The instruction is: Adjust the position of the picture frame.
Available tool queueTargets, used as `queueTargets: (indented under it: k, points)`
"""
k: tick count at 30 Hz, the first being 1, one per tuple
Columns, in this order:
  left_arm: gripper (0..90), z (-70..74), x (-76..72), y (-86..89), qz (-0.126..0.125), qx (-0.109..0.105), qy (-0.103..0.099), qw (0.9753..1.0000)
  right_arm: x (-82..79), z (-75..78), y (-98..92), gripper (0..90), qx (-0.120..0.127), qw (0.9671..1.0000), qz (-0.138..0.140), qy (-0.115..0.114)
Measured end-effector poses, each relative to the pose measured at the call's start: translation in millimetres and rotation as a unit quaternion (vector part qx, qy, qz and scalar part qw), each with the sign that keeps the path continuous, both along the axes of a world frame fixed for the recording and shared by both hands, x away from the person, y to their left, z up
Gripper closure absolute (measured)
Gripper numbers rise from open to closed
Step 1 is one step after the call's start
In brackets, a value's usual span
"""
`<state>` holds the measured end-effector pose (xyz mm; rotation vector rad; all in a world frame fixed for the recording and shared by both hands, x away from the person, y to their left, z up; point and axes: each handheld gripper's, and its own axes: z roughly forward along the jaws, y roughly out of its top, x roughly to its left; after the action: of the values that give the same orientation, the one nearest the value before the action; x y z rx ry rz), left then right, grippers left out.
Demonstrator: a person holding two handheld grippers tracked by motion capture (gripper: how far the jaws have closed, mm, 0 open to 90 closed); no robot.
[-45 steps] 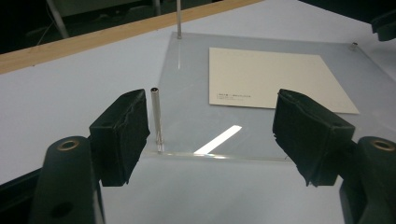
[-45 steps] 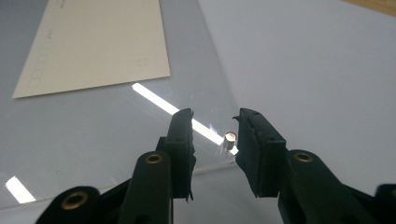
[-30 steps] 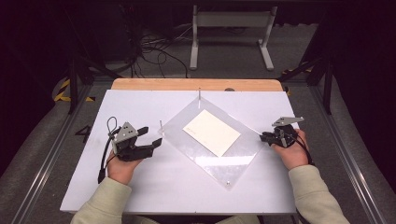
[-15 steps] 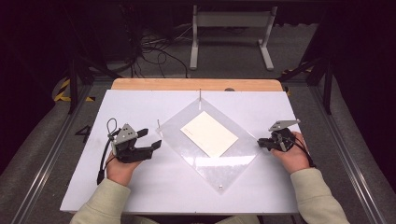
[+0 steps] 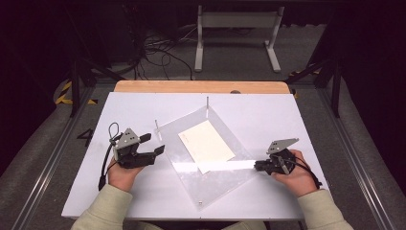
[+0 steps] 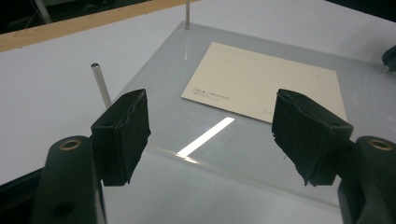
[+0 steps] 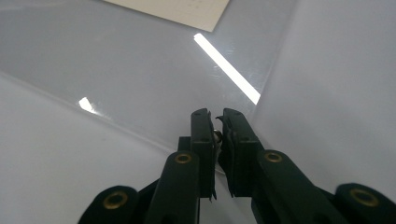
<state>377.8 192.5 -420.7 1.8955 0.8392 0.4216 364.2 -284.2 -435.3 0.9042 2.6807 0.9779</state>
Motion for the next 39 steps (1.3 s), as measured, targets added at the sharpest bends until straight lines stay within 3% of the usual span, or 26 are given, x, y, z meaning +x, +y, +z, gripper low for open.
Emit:
queueTargets:
  k: [2,9,14,18,21,24,25,28,31,34,36,39]
  points:
    - [28.2,-0.2,-0.2,0.6,0.001,0.002,0.001,1.0000,-11.3,-0.9,13.4,82.9,0.005,0.9996,0.028,0.006]
    - [28.2,-1.7,2.3,4.8,0.011,0.003,0.003,0.9999,-27.6,-1.0,37.4,82.9,0.003,0.9974,0.069,0.019]
    - [28.2,-4.4,4.1,8.1,0.020,-0.002,0.014,0.9997,-38.7,-2.5,56.7,82.7,0.011,0.9940,0.104,0.032]
    - [28.2,-3.7,3.4,10.1,0.020,-0.002,0.012,0.9997,-39.3,-1.1,64.4,82.6,0.005,0.9916,0.124,0.037]
    - [28.2,-3.9,2.3,11.3,0.023,-0.003,0.010,0.9997,-35.3,1.2,63.0,83.1,0.026,0.9907,0.126,0.043]
    - [28.0,-4.6,-2.0,15.3,0.026,-0.005,0.013,0.9996,-23.4,12.6,62.6,74.5,0.068,0.9912,0.110,0.024]
    - [27.9,-4.8,-3.3,17.0,0.025,-0.003,0.010,0.9996,-17.3,17.1,64.3,68.9,0.080,0.9914,0.103,0.007]
    - [27.6,-5.5,-10.5,22.9,0.031,-0.001,0.008,0.9995,2.6,27.5,72.3,66.2,0.098,0.9910,0.086,-0.033]
    - [27.4,-6.2,-14.8,26.0,0.035,-0.003,0.008,0.9994,13.6,30.8,75.9,66.6,0.104,0.9905,0.076,-0.048]
    - [27.2,-7.9,-22.5,36.0,0.043,-0.003,0.007,0.9991,37.6,33.8,82.2,67.0,0.108,0.9901,0.058,-0.070]
    - [27.0,-9.1,-26.2,41.5,0.049,-0.004,0.009,0.9987,50.6,33.0,85.0,67.3,0.110,0.9909,0.037,-0.067]
    - [26.9,-9.9,-29.5,45.8,0.056,-0.004,0.009,0.9984,60.5,33.5,87.9,68.1,0.106,0.9907,0.033,-0.079]
